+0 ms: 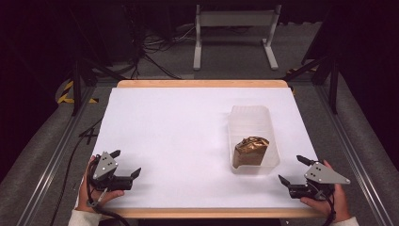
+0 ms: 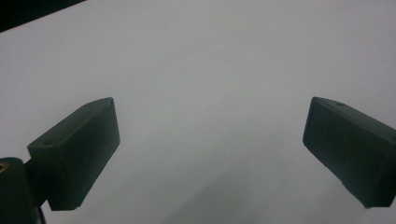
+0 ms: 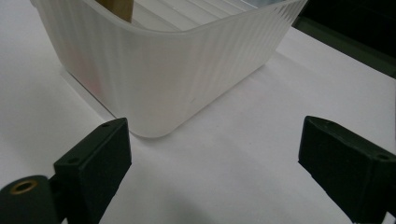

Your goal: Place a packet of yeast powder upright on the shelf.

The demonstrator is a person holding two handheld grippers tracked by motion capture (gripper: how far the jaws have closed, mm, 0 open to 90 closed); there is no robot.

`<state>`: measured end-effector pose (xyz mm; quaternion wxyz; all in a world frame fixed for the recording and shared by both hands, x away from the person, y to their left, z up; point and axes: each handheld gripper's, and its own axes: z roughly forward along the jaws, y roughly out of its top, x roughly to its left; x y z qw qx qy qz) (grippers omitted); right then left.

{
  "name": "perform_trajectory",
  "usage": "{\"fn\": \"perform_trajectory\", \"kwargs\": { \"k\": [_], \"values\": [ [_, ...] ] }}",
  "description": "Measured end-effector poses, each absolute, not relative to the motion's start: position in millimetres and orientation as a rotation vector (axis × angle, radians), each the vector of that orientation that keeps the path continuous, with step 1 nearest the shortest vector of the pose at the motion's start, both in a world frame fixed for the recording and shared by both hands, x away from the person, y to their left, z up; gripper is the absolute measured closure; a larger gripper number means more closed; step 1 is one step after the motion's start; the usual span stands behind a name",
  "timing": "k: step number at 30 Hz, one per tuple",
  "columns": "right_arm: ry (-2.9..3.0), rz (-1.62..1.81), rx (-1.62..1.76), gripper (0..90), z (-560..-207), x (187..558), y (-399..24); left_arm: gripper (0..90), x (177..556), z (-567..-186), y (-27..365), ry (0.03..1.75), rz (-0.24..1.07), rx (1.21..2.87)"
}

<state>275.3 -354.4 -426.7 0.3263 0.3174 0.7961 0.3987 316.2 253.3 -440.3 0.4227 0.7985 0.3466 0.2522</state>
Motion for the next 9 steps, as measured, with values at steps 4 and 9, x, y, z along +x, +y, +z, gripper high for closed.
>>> {"fn": "perform_trajectory", "kwargs": {
  "k": [4,9],
  "values": [
    [2.083,1.048,0.83,9.9,-426.4,274.9,-354.2,4.5,315.9,-439.5,252.5,0.864,0.633,1.998],
    [2.076,1.052,0.838,9.6,-426.1,274.1,-356.1,4.5,316.7,-438.5,250.7,0.856,0.636,1.993]
  ]
}}
